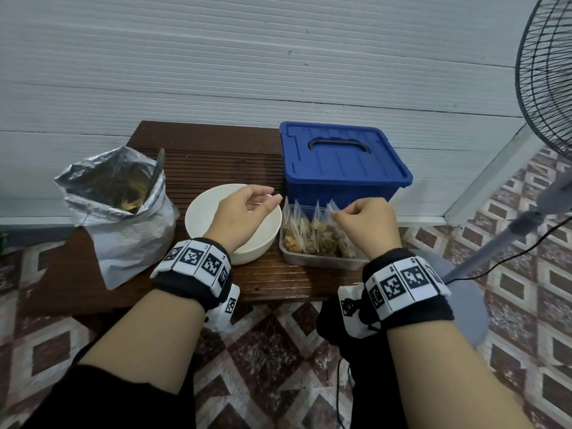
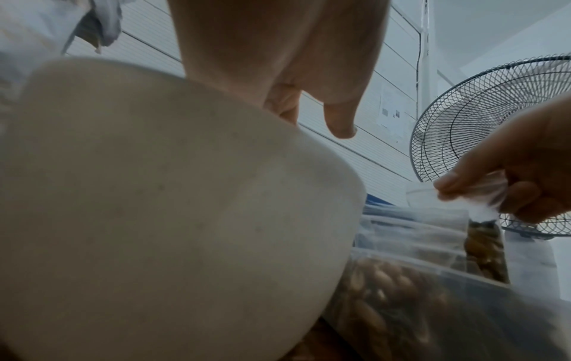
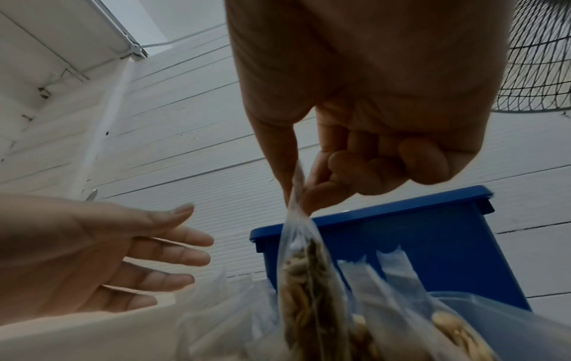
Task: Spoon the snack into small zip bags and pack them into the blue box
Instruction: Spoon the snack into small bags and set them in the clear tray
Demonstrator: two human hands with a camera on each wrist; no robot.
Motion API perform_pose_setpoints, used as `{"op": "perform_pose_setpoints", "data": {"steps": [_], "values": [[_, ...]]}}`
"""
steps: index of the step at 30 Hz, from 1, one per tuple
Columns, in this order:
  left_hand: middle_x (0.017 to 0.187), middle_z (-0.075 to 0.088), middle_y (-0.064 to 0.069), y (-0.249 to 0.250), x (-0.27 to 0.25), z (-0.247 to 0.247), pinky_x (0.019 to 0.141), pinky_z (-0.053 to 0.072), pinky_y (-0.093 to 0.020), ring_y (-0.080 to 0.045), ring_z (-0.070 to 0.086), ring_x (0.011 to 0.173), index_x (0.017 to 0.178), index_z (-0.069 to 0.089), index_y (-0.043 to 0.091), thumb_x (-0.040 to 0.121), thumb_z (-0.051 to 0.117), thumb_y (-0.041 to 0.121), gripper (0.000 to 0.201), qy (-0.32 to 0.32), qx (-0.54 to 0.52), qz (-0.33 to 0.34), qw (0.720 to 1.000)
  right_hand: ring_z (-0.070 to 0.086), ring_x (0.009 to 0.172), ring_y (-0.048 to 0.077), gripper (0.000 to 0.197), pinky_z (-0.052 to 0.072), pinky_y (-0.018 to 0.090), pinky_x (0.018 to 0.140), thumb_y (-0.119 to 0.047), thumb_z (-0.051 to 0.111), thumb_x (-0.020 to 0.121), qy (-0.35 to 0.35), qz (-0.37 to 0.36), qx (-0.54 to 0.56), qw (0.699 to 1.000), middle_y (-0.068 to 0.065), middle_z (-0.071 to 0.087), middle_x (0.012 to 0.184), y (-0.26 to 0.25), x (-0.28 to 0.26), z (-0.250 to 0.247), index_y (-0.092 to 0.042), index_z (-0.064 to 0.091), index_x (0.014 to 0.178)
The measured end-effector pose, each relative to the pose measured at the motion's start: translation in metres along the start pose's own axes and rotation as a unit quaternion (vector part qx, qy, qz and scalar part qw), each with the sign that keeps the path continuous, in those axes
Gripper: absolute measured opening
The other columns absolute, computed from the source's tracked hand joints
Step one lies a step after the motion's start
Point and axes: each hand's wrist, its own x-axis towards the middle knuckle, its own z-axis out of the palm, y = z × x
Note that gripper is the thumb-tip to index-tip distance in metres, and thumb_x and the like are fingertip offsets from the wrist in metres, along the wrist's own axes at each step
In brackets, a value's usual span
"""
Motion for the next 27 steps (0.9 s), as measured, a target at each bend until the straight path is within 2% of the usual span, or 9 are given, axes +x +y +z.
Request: {"op": "perform_pose_setpoints", "data": {"steps": [4,7,11,13,16,20,23,25,27], "values": [[0.111,0.067,0.007,-0.004,0.001,-0.001,0.094,0.044,-0.025,-0.008,0.059,0.107,0.117,0.065,0.024,0.091,0.060,0.044,0.034,0.002,-0.007,-0.014,1.000,0.058,0.072,0.016,0.026,0.042,0.028,0.068,-0.021,0.064,0.082,0.041,-0.006,-0.006,0.999,-0.002,0.061,0.065,-0.003,0.002,-0.006,-0.019,0.057,0.057],[0.110,0.068,0.006,-0.005,0.003,-0.002,0.098,0.046,-0.030,-0.010,0.060,0.107,0.114,0.063,0.028,0.091,0.058,0.047,0.030,0.004,-0.006,-0.019,1.000,0.058,0.072,0.016,0.025,0.043,0.028,0.068,-0.022,0.064,0.082,0.033,-0.012,-0.022,0.999,-0.001,0.062,0.068,-0.004,0.000,-0.004,-0.019,0.056,0.058],[0.107,0.068,0.007,-0.007,0.005,-0.003,0.093,0.044,-0.026,-0.011,0.061,0.105,0.109,0.062,0.031,0.092,0.055,0.048,0.025,0.005,0.000,-0.022,1.000,0.058,0.079,0.015,0.025,0.041,0.027,0.071,-0.025,0.069,0.082,-0.043,-0.005,-0.055,0.998,0.000,0.063,0.077,-0.006,-0.004,0.007,-0.019,0.057,0.061],[0.106,0.068,0.007,-0.007,0.004,-0.003,0.091,0.042,-0.025,-0.010,0.060,0.104,0.109,0.063,0.031,0.093,0.055,0.048,0.025,0.005,0.002,-0.022,1.000,0.058,0.080,0.014,0.027,0.041,0.026,0.071,-0.029,0.072,0.081,-0.059,0.004,-0.054,0.997,0.000,0.063,0.077,-0.007,-0.004,0.009,-0.019,0.056,0.061],[0.105,0.068,0.007,-0.008,0.004,-0.005,0.087,0.040,-0.021,-0.009,0.060,0.102,0.108,0.065,0.028,0.094,0.054,0.046,0.025,0.010,0.006,-0.020,1.000,0.057,0.079,0.013,0.029,0.042,0.028,0.071,-0.036,0.074,0.079,-0.047,0.005,-0.032,0.998,-0.003,0.062,0.074,-0.009,-0.004,0.008,-0.019,0.056,0.063],[0.107,0.068,0.007,-0.012,0.005,-0.014,0.093,0.044,-0.025,-0.010,0.061,0.104,0.107,0.065,0.027,0.094,0.054,0.044,0.024,0.033,0.001,-0.031,0.999,0.060,0.083,0.013,0.027,0.046,0.031,0.074,-0.043,0.072,0.078,0.000,-0.018,-0.010,1.000,-0.005,0.063,0.079,-0.013,-0.004,0.009,-0.019,0.061,0.074],[0.108,0.068,0.008,-0.014,0.005,-0.024,0.081,0.040,-0.013,-0.006,0.060,0.102,0.110,0.066,0.022,0.095,0.054,0.041,0.027,0.065,0.010,-0.039,0.997,0.059,0.083,0.012,0.023,0.050,0.040,0.084,-0.044,0.069,0.081,0.030,-0.053,0.010,0.998,-0.010,0.061,0.077,-0.022,-0.004,0.014,-0.022,0.062,0.080],[0.109,0.067,0.009,-0.016,0.004,-0.030,0.076,0.036,-0.010,-0.003,0.057,0.099,0.110,0.066,0.020,0.096,0.055,0.039,0.026,0.087,0.021,-0.046,0.995,0.059,0.081,0.013,0.021,0.050,0.044,0.086,-0.043,0.068,0.082,0.039,-0.076,0.024,0.996,-0.011,0.060,0.074,-0.030,-0.005,0.018,-0.022,0.064,0.082],[0.109,0.064,0.011,-0.017,0.002,-0.035,0.083,0.037,-0.015,-0.003,0.054,0.099,0.111,0.066,0.020,0.096,0.055,0.036,0.024,0.107,0.036,-0.053,0.992,0.057,0.079,0.012,0.019,0.049,0.043,0.086,-0.040,0.067,0.084,0.030,-0.091,0.038,0.995,-0.011,0.058,0.072,-0.037,-0.007,0.024,-0.021,0.064,0.084]]}}
